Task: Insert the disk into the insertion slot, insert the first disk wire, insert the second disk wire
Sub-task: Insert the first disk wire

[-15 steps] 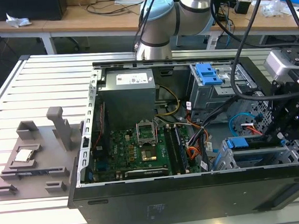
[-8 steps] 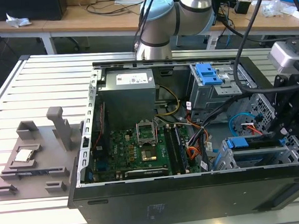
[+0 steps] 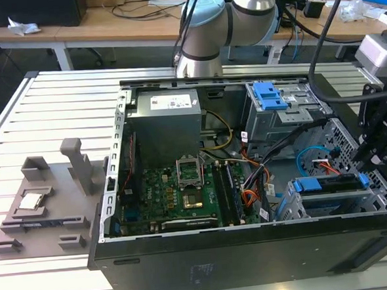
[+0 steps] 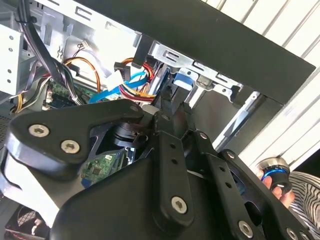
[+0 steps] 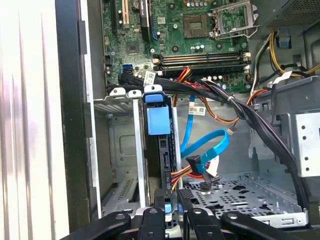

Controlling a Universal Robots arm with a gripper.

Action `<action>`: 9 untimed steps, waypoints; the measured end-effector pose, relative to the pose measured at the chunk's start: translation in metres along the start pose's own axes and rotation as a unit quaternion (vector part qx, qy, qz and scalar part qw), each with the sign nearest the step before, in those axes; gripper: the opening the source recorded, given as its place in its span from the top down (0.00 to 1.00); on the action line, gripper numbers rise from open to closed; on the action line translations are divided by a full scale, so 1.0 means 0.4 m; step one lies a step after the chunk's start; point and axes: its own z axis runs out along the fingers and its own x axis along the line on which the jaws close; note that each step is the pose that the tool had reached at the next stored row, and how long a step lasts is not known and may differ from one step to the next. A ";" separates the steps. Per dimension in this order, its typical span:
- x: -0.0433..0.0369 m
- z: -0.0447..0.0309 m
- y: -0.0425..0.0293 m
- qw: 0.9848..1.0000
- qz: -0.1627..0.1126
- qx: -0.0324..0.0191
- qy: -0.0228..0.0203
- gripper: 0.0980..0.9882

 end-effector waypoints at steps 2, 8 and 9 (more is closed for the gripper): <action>0.000 -0.006 0.000 1.000 0.000 0.000 0.000 0.83; 0.000 -0.032 0.002 1.000 0.000 0.000 0.000 0.83; 0.000 -0.038 0.002 1.000 0.000 0.000 0.000 0.83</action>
